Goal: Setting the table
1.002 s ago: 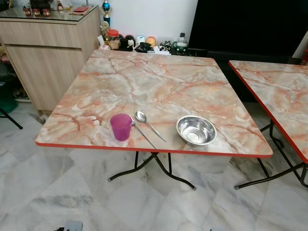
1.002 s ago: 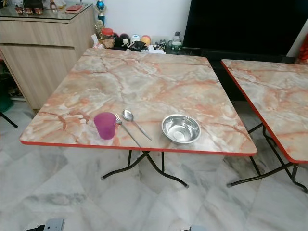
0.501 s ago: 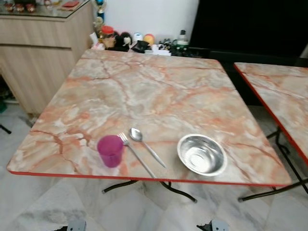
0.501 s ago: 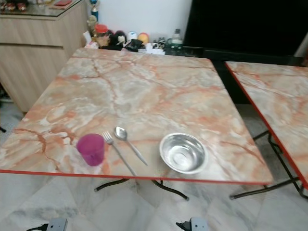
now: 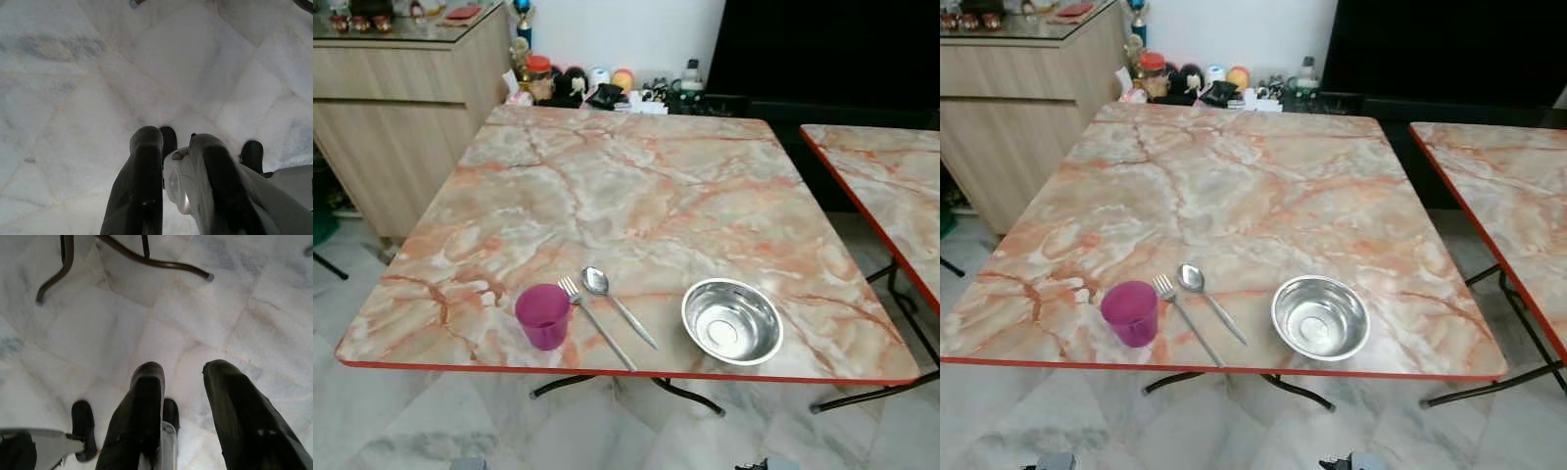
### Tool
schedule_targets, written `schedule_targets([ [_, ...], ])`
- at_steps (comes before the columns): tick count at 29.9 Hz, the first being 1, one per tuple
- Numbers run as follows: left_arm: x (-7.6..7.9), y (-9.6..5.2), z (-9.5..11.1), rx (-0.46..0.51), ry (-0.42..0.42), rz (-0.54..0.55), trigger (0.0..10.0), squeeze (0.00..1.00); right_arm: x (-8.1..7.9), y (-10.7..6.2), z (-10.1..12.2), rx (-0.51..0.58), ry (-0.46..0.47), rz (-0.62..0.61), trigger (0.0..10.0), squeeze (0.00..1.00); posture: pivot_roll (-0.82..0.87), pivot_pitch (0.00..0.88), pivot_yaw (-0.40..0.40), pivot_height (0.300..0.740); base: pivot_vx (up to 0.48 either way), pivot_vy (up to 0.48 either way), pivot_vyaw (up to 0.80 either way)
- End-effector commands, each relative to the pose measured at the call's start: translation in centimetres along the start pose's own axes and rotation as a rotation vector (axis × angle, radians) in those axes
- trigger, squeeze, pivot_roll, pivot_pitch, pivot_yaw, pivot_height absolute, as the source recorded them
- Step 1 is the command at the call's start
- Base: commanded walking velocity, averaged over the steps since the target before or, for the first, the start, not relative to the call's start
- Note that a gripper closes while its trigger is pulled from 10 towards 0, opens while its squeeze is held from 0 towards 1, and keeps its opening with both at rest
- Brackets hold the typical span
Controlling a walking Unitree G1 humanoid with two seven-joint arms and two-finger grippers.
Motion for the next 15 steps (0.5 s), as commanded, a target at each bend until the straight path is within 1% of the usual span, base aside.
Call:
schedule_targets([
  [1, 0.1, -0.2, -1.0, -0.028, 0.001, -0.003, 10.0, 0.00, -0.2, 0.0, 0.3, 0.041, 0.023, -0.007, 10.0, 0.00, 0.07, 0.097, -0.061, 0.740, 0.000, 0.000, 0.00],
  [2, 0.1, -0.2, -1.0, -0.028, 0.001, -0.003, 10.0, 0.00, -0.2, 0.0, 0.3, 0.045, 0.026, -0.008, 10.0, 0.00, 0.07, 0.098, -0.063, 0.740, 0.000, 0.000, 0.00],
  [3, 0.1, -0.2, -1.1, -0.027, 0.001, -0.005, 10.0, 0.00, -0.2, 0.0, 0.8, 0.074, 0.019, -0.012, 10.0, 0.00, 0.07, 0.098, -0.067, 0.740, 0.000, 0.000, 0.00],
  [5, 0.2, -0.2, -1.1, -0.027, 0.000, -0.006, 10.0, 0.00, -0.3, 0.0, 1.4, 0.106, -0.009, -0.005, 10.0, 0.00, 0.07, 0.099, -0.071, 0.740, 0.000, 0.000, 0.00],
  [6, 0.2, -0.2, -1.2, -0.028, 0.000, -0.007, 10.0, 0.00, -0.5, 0.0, 2.0, 0.141, 0.014, 0.008, 10.0, 0.00, 0.07, 0.099, -0.074, 0.740, 0.000, 0.000, 0.00],
  [8, 0.2, -0.2, -1.2, -0.031, 0.003, -0.005, 10.0, 0.00, -0.7, -0.1, 2.3, 0.167, 0.025, 0.024, 10.0, 0.00, 0.06, 0.101, -0.079, 0.740, 0.000, 0.000, 0.00],
  [12, 0.3, -0.2, -1.5, -0.040, 0.007, -0.006, 10.0, 0.00, -1.4, -0.4, 2.4, 0.226, 0.028, 0.065, 10.0, 0.00, 0.06, 0.101, -0.085, 0.740, 0.000, 0.000, 0.00],
  [15, 0.6, -0.2, -1.6, -0.042, 0.007, -0.012, 10.0, 0.00, -1.2, -1.0, 2.0, 0.264, 0.038, 0.069, 10.0, 0.00, 0.05, 0.090, -0.088, 0.740, 0.000, 0.000, 0.00],
])
Point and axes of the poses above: a point about 5 cm out from each wrist's last joint towards the gripper, its own y axis pointing out of the wrist towards the gripper, its own z axis along the axis of the wrist's last joint, x = y × z, the point moved 4 cm from there along y, pointing out of the wrist towards the gripper, and after that the axes turned 3 degrees about -y, right-handed, at the moved point
